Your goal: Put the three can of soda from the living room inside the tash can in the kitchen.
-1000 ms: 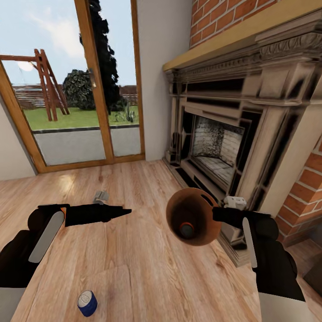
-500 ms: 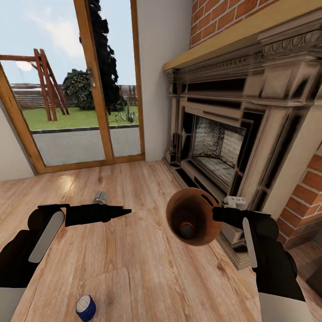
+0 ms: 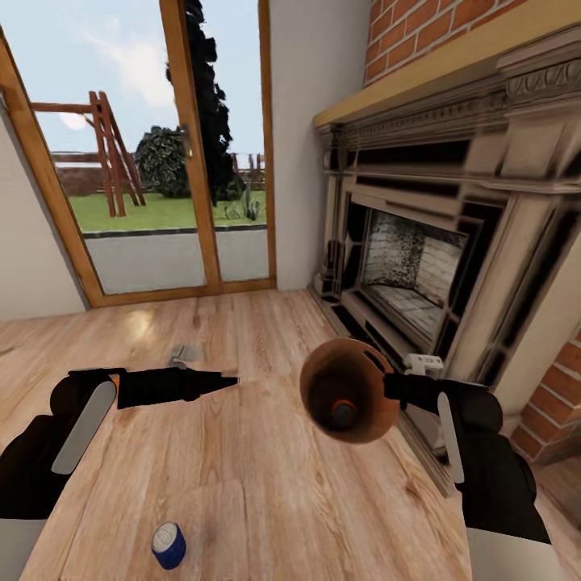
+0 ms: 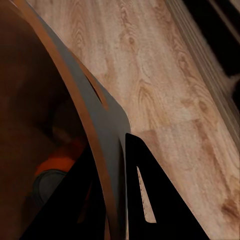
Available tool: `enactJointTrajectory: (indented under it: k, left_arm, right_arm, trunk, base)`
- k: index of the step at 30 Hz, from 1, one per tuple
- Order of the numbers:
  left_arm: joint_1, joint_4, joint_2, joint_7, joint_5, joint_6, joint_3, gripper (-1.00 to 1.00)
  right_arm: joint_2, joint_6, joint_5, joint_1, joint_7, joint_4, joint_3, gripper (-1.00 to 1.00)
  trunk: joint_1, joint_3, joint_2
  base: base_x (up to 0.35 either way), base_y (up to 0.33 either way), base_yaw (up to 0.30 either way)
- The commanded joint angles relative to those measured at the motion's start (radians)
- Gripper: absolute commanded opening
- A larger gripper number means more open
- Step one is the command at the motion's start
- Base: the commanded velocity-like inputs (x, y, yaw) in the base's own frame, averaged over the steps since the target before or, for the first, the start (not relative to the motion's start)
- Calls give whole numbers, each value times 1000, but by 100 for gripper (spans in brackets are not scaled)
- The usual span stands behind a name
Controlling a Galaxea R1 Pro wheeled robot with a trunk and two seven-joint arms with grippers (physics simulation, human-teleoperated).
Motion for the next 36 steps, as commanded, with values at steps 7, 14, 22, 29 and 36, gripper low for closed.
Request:
enactJointTrajectory:
  k: [7,14,22,29,36]
  left_arm:
    - [0,0,0,0,-1,0,0,100]
    - [0,0,0,0,-2,0,0,100]
    - [1,0,-1,3,-2,-1,0,100]
    - [0,0,-2,3,-2,-1,0,100]
    - [0,0,-2,4,-2,-1,0,100]
  right_arm:
    - [-1,3,-25,0,7,0,-1,-100]
    - [-1,3,-25,0,7,0,-1,-100]
    - [-1,3,-25,0,7,0,0,-100]
    - [0,3,-25,0,7,0,0,-100]
    - [0,3,-25,0,7,0,0,-100]
  trunk:
    - [0,0,0]
    - [0,0,0]
    - [0,0,0]
    - [0,0,0]
    - [0,0,0]
  base:
    - [0,0,253]
    - [1,0,238]
    - [236,0,31]
    - [217,0,1]
    - [21,0,0]
